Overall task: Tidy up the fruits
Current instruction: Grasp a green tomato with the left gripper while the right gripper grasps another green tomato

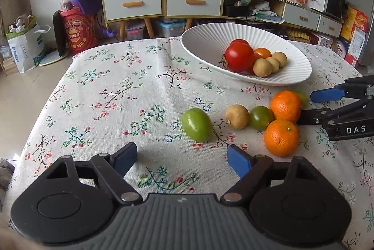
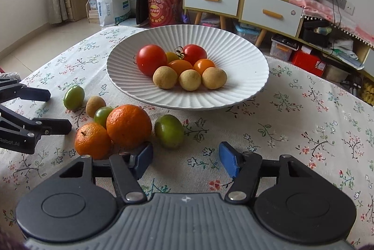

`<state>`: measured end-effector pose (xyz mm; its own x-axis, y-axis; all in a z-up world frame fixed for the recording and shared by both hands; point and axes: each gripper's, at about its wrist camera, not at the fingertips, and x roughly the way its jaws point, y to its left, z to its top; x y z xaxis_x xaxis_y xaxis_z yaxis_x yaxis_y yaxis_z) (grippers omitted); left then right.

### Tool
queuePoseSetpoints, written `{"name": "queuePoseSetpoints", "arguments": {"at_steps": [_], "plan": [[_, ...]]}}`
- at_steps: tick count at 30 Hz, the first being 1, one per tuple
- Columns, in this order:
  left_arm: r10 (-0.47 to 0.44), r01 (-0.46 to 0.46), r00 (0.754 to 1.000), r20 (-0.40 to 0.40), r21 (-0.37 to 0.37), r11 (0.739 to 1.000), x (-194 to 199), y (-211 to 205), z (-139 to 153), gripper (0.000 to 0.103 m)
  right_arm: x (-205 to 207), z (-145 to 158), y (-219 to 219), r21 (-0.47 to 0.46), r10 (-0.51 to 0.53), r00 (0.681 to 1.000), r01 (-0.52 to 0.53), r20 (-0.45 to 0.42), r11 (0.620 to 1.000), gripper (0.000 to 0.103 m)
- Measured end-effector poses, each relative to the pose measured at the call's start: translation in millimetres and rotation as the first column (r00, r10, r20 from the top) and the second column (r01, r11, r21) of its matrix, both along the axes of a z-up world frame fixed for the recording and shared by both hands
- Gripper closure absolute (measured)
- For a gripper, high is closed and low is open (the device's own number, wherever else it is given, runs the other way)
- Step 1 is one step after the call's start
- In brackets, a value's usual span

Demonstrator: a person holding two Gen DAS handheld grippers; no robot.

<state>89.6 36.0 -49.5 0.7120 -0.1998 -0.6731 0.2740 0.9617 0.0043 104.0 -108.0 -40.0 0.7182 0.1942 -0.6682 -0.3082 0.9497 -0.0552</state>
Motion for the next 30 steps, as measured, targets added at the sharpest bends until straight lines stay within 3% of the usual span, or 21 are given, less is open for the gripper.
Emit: {"name": "queuePoseSetpoints", "arguments": {"at_steps": [15, 21, 24, 30], "plan": [[0.018, -0.017, 0.999, 0.037, -0.027, 0.999, 9, -6, 1, 0.041, 5, 2, 3, -0.006, 0.036, 0.999, -0.036, 0.031, 0.999, 0.054], [0.009, -0.007, 0.999, 0.037, -0.035, 0.999, 12, -8, 2, 0.058, 5, 3, 6, -0.004, 0.059, 0.998, -0.059, 0.030, 0.998, 0.067], [-0.002, 0.003, 1.000, 0.031, -0.036, 0.999, 12, -9, 4, 0.067, 5, 4, 6, 0.008, 0.079, 0.997, -0.079, 0.020, 0.997, 0.078], [0.000, 0.001, 1.000, 0.010, -0.037, 0.999, 13, -11, 6, 0.082, 4, 5, 8, 0.002, 0.077, 0.997, -0.077, 0.016, 0.997, 0.078]]}}
